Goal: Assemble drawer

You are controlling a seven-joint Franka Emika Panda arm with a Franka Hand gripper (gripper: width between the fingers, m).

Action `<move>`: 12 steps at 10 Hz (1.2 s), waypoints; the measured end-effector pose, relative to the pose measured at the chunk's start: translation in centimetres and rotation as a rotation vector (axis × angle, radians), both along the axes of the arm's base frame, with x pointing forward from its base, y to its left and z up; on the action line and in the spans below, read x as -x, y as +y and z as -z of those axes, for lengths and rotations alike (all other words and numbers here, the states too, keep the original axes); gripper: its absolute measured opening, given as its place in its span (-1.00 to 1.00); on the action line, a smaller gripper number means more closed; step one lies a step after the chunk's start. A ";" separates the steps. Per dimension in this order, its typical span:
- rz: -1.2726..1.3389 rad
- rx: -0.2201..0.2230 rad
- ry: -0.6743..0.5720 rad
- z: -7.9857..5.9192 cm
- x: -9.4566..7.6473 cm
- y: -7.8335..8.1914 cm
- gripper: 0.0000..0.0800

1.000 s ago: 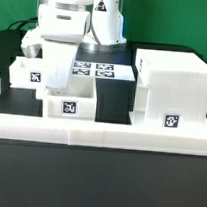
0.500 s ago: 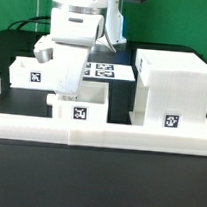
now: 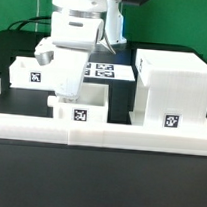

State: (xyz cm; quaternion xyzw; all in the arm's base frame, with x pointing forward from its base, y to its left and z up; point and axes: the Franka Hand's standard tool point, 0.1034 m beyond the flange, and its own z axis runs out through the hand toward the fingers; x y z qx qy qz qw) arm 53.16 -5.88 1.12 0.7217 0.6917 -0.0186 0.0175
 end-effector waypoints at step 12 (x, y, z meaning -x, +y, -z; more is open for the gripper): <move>0.073 -0.013 0.006 0.7 -1.0 3.8 -0.89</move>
Offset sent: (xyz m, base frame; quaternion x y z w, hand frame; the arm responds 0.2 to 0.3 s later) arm 0.0142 0.0270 -0.0013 -0.0217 -0.0054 0.0160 0.9996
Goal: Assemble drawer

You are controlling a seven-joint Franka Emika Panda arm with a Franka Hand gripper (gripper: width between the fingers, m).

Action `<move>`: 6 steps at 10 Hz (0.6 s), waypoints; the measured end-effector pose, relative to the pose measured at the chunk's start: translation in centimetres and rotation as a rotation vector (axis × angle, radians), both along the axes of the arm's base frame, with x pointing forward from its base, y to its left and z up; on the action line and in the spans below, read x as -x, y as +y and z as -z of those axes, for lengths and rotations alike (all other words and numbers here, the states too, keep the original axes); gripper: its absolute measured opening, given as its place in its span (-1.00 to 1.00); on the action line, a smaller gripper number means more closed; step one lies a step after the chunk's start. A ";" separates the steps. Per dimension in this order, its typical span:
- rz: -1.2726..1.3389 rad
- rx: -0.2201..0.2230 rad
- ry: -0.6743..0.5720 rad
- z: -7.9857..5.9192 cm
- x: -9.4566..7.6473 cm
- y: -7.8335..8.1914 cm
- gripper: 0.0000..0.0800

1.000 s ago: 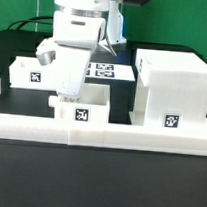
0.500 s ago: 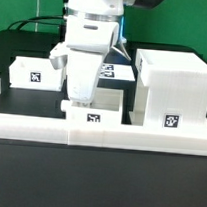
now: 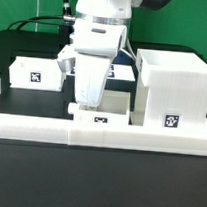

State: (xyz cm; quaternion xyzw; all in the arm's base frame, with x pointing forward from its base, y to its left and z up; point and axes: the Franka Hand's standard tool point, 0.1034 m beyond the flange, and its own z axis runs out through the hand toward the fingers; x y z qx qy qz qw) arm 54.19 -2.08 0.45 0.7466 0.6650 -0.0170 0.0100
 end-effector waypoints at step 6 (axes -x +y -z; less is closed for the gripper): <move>-0.036 0.017 -0.028 -0.1 -0.1 0.5 -0.89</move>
Offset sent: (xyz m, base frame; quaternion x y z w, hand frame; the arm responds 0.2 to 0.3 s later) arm 0.0000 0.0000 0.0000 0.0000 0.0000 0.0000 1.0000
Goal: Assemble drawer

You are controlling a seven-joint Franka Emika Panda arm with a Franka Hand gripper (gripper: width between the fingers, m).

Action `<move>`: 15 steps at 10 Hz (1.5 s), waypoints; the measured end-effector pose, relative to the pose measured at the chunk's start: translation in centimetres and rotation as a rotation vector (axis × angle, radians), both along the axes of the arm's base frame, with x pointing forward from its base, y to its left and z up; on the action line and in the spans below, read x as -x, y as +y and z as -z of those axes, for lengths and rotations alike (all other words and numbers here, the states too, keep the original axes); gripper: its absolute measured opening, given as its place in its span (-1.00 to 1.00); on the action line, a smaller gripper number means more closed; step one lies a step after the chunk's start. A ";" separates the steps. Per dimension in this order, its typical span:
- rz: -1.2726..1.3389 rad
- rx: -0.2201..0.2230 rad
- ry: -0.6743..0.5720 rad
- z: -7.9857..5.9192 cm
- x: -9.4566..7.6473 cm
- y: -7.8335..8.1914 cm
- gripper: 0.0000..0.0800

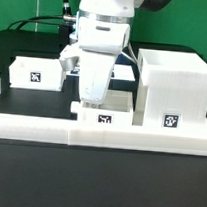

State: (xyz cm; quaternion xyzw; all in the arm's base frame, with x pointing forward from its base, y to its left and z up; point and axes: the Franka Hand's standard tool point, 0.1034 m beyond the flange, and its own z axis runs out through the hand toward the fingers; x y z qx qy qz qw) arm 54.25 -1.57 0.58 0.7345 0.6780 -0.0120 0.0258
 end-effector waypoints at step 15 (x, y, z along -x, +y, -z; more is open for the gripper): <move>0.009 0.023 0.024 -0.1 0.1 0.1 -0.89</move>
Offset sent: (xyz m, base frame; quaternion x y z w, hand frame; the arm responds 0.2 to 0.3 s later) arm 0.0092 0.0132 -0.0018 -0.0193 -0.0024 0.0028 0.9998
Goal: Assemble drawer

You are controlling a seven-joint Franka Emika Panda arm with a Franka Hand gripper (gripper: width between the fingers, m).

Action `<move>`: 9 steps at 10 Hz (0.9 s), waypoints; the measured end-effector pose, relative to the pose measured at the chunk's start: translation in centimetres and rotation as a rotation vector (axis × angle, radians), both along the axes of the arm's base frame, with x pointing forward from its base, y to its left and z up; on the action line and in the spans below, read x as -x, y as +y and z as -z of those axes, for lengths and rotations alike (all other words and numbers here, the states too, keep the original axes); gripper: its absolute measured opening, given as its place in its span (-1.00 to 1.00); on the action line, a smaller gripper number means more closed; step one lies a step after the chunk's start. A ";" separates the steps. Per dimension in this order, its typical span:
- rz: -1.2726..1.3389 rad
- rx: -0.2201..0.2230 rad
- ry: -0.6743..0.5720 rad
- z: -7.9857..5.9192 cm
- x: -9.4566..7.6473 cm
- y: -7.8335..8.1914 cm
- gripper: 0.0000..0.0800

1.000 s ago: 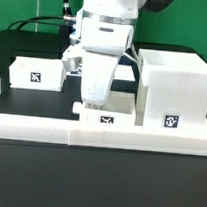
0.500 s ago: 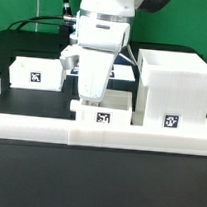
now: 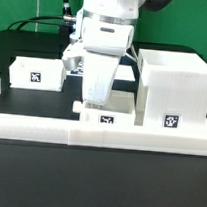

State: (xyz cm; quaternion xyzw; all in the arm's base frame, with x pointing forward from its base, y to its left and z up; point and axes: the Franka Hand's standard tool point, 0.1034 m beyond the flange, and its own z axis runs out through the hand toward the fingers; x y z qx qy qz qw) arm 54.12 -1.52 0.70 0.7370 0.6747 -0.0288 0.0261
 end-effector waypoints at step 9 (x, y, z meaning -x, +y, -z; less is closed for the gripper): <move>-0.011 0.009 0.019 -0.8 0.1 0.2 -0.89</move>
Offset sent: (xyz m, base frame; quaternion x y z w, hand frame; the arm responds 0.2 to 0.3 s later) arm 0.0000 0.0000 0.0000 0.0000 0.0000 0.0000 1.0000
